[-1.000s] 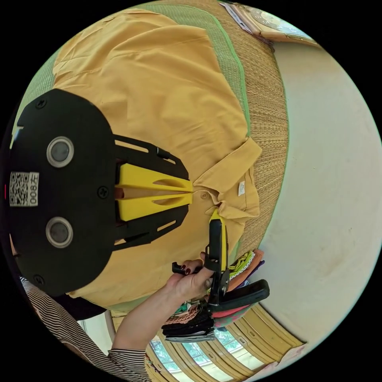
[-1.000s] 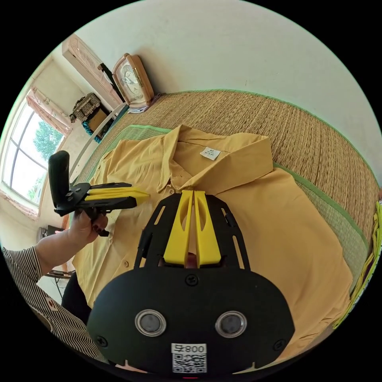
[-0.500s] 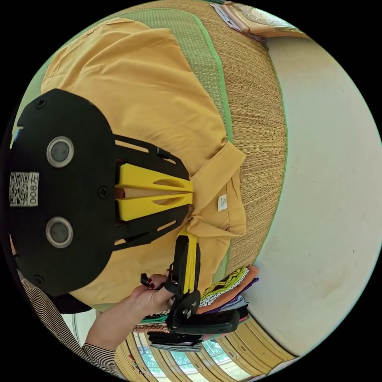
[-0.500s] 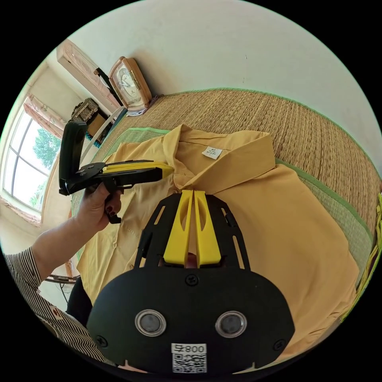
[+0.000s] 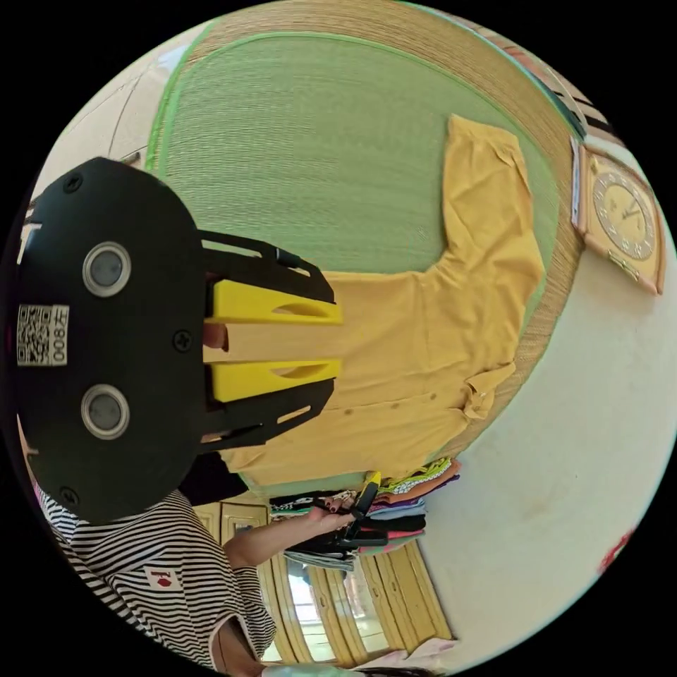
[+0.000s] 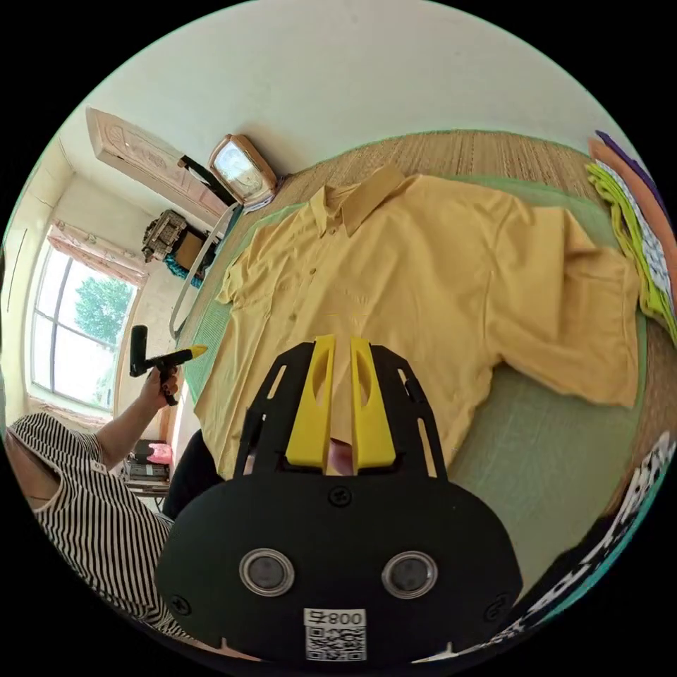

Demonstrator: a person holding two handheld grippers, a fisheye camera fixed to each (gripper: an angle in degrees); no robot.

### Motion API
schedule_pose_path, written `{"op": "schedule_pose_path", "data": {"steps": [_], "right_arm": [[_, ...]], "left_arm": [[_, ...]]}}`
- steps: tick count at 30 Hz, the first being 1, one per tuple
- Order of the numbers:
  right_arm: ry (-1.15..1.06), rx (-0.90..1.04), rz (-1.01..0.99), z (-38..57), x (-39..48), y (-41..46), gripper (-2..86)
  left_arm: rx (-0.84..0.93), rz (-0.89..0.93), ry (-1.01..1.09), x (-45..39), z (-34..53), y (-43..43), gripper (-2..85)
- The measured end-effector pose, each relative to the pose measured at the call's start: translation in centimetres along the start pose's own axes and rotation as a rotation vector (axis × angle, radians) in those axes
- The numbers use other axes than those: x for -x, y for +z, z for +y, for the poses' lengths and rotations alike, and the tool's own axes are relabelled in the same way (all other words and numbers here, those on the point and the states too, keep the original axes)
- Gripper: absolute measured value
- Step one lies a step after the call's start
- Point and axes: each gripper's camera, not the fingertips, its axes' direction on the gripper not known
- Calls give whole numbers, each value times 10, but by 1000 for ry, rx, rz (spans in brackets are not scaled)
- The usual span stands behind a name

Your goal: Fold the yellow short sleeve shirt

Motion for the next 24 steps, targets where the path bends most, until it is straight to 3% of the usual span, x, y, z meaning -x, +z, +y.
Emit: {"op": "schedule_pose_path", "data": {"steps": [6, 9, 17, 24], "right_arm": [[220, 135, 33, 138, -6, -16, 75], [182, 176, 0, 170, 14, -8, 74], [0, 286, -48, 150, 59, 68, 73], [76, 328, -163, 169, 42, 94, 63]], "left_arm": [[72, -19, -170, 33, 106, -17, 94], [110, -46, -151, 30, 135, -12, 93], [47, 86, -93, 8, 190, 2, 78], [147, 196, 79, -31, 202, 55, 78]]}}
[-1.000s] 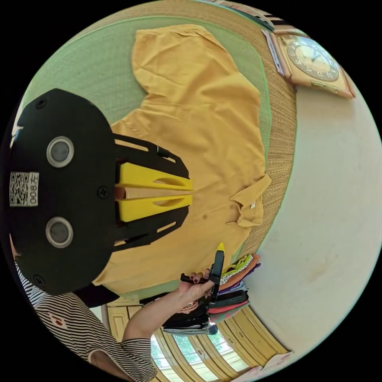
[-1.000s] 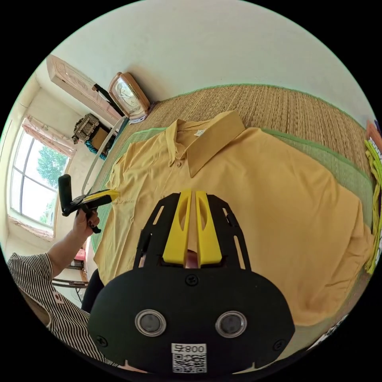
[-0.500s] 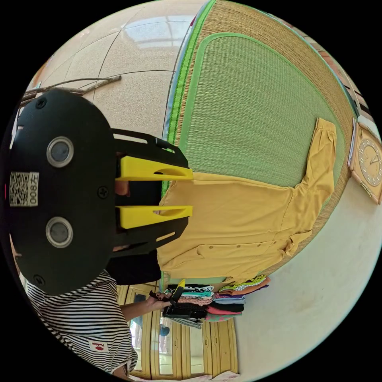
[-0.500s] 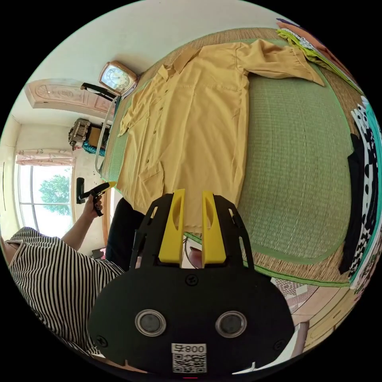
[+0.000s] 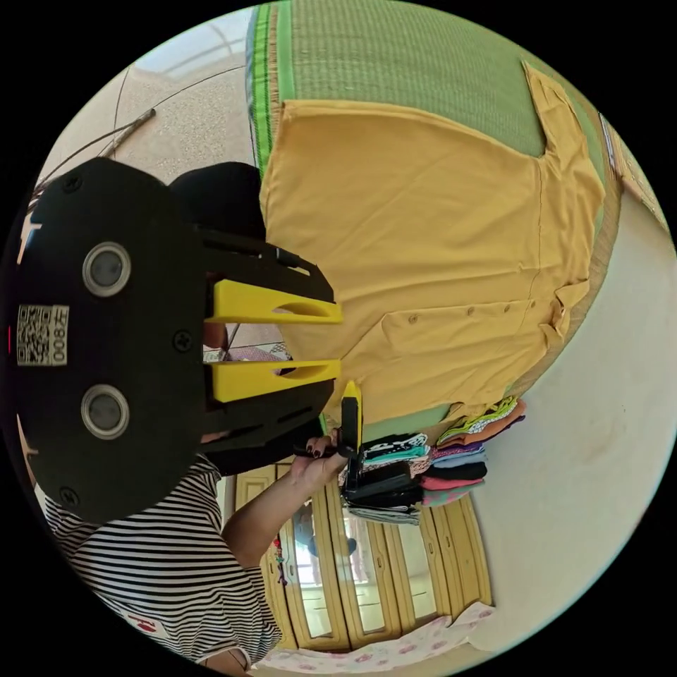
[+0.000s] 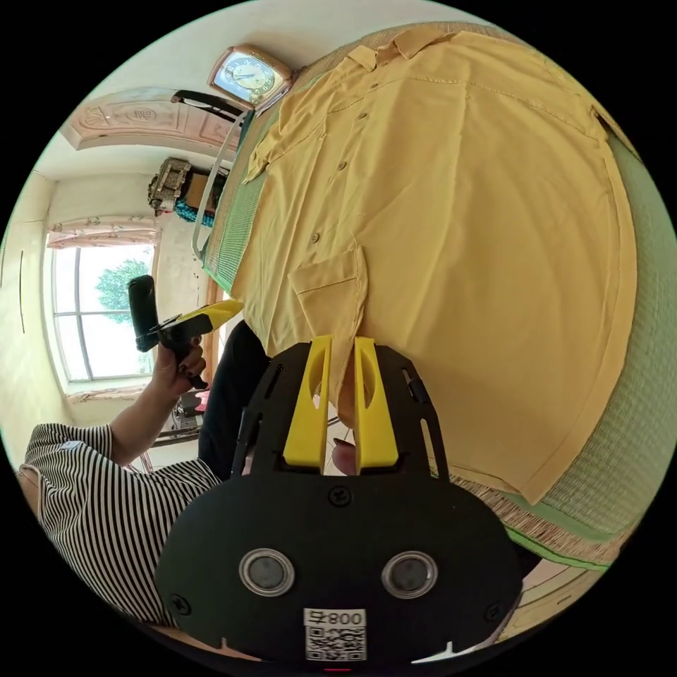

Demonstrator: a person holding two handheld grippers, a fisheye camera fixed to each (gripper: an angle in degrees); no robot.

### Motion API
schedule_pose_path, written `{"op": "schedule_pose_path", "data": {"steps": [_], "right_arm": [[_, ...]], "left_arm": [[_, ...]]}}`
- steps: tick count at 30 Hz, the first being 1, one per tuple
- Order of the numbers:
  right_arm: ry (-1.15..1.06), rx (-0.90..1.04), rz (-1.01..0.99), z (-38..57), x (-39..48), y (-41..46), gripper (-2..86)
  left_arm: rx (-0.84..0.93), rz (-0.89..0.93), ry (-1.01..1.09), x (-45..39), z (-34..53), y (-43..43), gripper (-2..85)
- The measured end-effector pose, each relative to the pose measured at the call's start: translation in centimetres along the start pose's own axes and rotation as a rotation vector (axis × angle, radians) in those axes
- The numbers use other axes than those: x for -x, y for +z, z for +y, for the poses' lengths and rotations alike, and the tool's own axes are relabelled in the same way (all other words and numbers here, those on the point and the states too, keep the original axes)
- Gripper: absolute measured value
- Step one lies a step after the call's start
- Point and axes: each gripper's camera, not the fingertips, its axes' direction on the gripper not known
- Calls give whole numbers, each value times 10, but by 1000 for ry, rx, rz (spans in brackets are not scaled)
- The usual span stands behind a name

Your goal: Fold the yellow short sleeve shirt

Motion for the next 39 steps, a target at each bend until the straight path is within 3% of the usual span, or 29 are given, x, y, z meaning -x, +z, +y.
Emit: {"op": "schedule_pose_path", "data": {"steps": [7, 15, 27, 32, 39], "right_arm": [[-151, 57, -52, 24, 25, 19, 59], [-256, 184, 56, 54, 40, 70, 65], [-234, 182, 69, 80, 24, 79, 61], [-195, 120, 70, 95, 13, 64, 61], [-139, 34, 57, 96, -6, 52, 60]], "left_arm": [[1, 46, 63, -8, 17, 19, 79], [44, 63, 36, -2, 55, 46, 91], [133, -142, 201, -29, 63, 99, 91], [243, -316, 272, -29, 75, 117, 31], [204, -299, 259, -15, 112, 86, 11]]}}
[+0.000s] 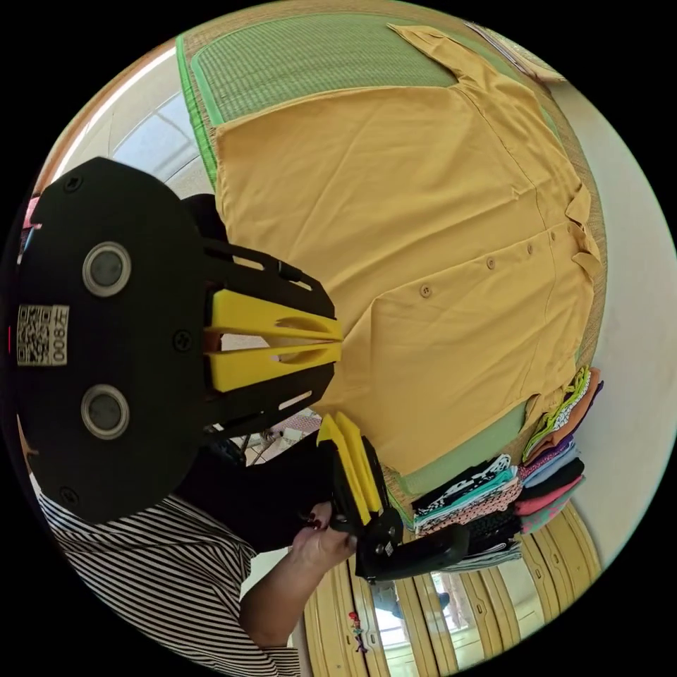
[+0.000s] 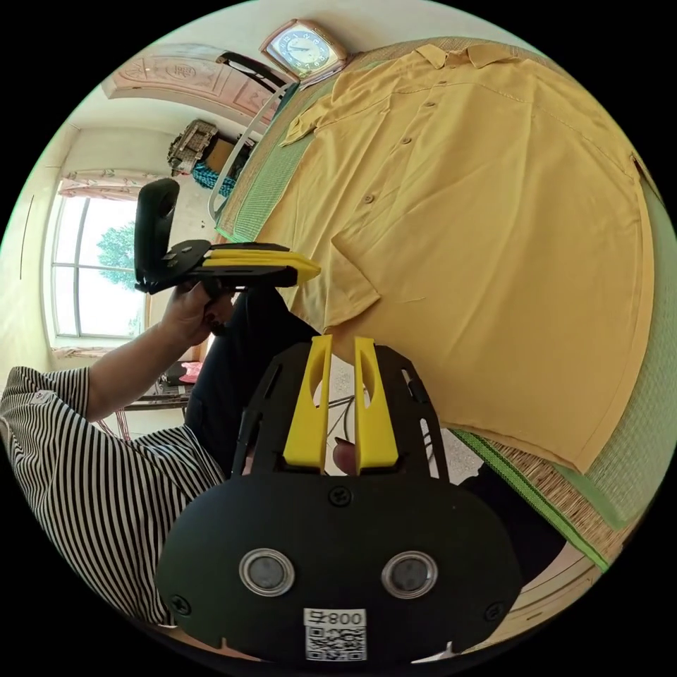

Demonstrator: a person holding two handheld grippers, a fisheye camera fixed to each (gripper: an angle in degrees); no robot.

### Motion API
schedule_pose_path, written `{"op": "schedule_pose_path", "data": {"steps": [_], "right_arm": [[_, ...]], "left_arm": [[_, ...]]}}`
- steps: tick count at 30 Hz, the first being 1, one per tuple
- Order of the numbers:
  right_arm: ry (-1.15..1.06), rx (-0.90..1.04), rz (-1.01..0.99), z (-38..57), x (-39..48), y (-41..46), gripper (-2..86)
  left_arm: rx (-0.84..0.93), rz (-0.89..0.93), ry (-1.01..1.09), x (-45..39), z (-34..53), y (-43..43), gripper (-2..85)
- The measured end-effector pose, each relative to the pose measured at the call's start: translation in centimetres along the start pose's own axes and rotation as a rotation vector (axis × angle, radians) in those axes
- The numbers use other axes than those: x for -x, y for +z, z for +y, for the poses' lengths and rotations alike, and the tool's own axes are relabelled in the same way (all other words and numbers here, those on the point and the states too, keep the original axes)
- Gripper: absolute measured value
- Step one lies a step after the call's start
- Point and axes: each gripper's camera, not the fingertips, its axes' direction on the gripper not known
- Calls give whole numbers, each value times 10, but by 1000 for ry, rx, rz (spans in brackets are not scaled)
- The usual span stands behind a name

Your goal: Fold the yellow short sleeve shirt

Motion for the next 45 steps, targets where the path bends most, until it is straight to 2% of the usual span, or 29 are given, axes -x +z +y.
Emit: {"op": "schedule_pose_path", "data": {"steps": [4, 10, 14, 19, 23, 26, 28, 32, 35, 38, 45], "right_arm": [[15, -9, 29, -2, -2, 3, 59], [45, -8, -53, 4, -6, 16, 57], [-2, -34, -104, 7, 6, 18, 54], [-90, 22, -111, 10, 29, 32, 52], [-113, 88, -81, 18, 41, 48, 56], [-94, 41, -67, 33, 40, 29, 61], [-58, -2, -7, 48, 33, 7, 66], [116, -136, 245, 98, 3, -57, 73], [287, -208, 375, 129, -21, -88, 78], [389, -213, 436, 142, -34, -94, 82], [421, -145, 500, 135, -28, -81, 68]], "left_arm": [[-26, 55, -63, 15, 29, -14, 19], [-71, 145, -110, 21, 48, -22, 30], [-108, 196, -132, 26, 52, -31, 41], [-138, 234, -132, 30, 52, -42, 50], [-32, 109, -134, 30, 53, -39, 55], [-88, 63, -213, 47, 73, -63, 62], [-149, 46, -302, 68, 93, -82, 67], [-269, 35, -524, 119, 141, -118, 75], [-270, -12, -610, 141, 155, -129, 80], [-211, -9, -646, 156, 151, -126, 82], [-161, -49, -638, 161, 141, -137, 65]]}}
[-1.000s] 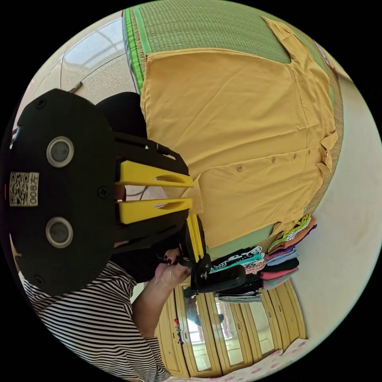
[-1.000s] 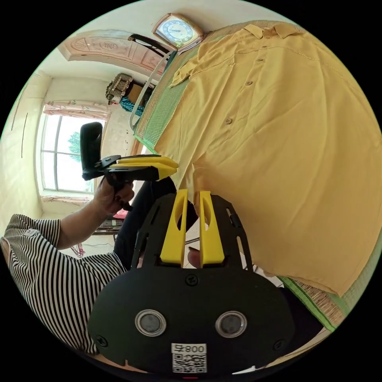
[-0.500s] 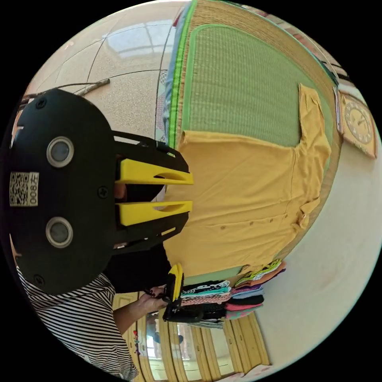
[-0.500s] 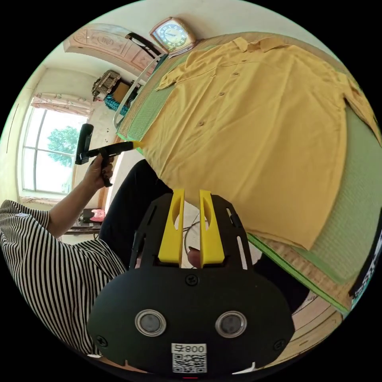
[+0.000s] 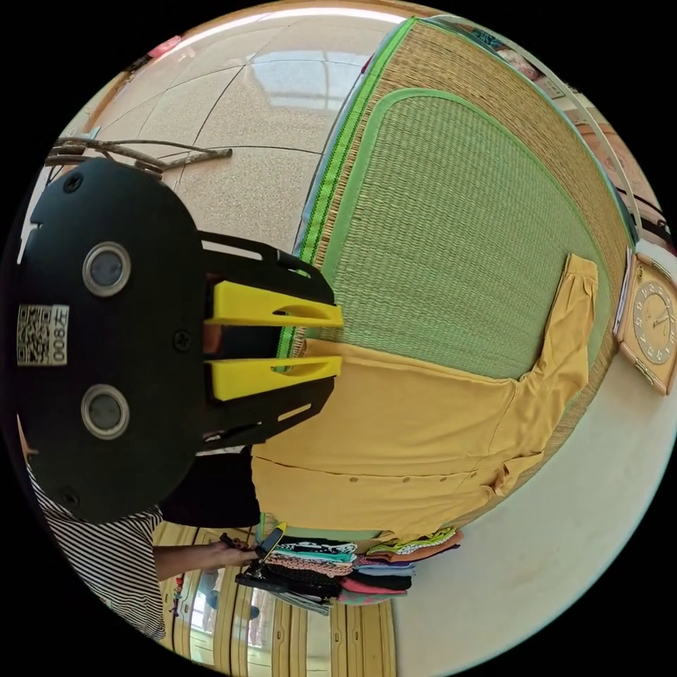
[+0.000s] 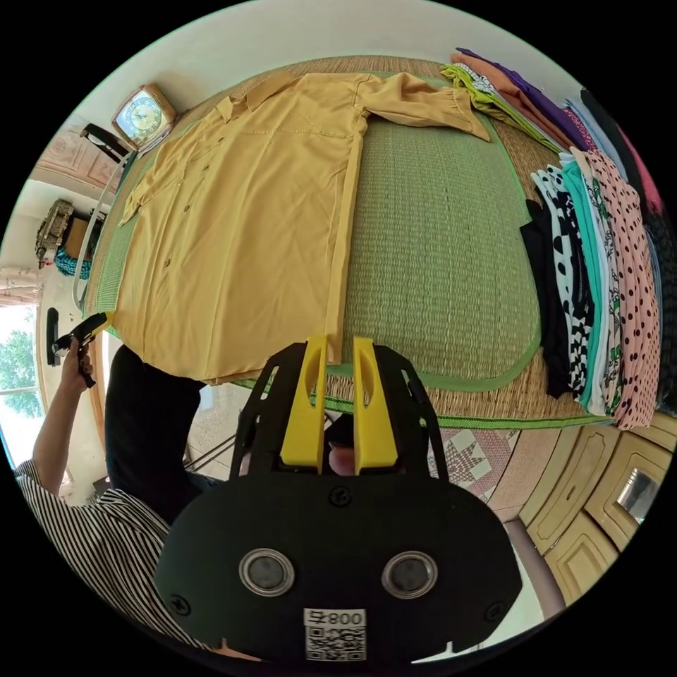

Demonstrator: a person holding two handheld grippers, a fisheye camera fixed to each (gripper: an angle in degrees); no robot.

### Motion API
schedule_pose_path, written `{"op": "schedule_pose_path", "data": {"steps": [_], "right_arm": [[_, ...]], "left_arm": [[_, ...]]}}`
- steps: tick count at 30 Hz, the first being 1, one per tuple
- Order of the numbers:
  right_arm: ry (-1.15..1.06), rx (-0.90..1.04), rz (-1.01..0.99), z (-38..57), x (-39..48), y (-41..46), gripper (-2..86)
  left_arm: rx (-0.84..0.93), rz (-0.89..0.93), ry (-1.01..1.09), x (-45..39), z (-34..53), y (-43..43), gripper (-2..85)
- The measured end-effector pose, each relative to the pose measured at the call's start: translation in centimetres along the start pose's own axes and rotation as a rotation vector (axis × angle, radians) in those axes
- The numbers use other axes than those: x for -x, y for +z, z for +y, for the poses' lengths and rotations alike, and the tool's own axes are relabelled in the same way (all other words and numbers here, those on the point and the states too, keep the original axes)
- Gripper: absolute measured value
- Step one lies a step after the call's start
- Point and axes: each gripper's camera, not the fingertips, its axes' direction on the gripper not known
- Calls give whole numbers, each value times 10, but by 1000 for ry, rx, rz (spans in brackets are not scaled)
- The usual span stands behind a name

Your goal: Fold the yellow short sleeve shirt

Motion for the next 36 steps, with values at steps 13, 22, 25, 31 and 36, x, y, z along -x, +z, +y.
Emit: {"op": "schedule_pose_path", "data": {"steps": [13, 22, 25, 31, 36], "right_arm": [[23, 52, -10, 25, -17, -24, 4], [22, -42, -128, 28, -14, -47, 81], [21, -6, -137, 21, -10, -40, 93], [40, 26, 17, 18, 0, -39, 18], [11, 62, -52, 24, -5, -49, 5]], "left_arm": [[1, 16, 45, 11, 12, -42, 3], [13, 26, 53, 14, 15, -57, 2], [17, 35, 53, 13, 13, -61, 2], [34, 43, 63, 9, 10, -67, 3], [32, 44, 76, 7, 8, -77, 3]]}}
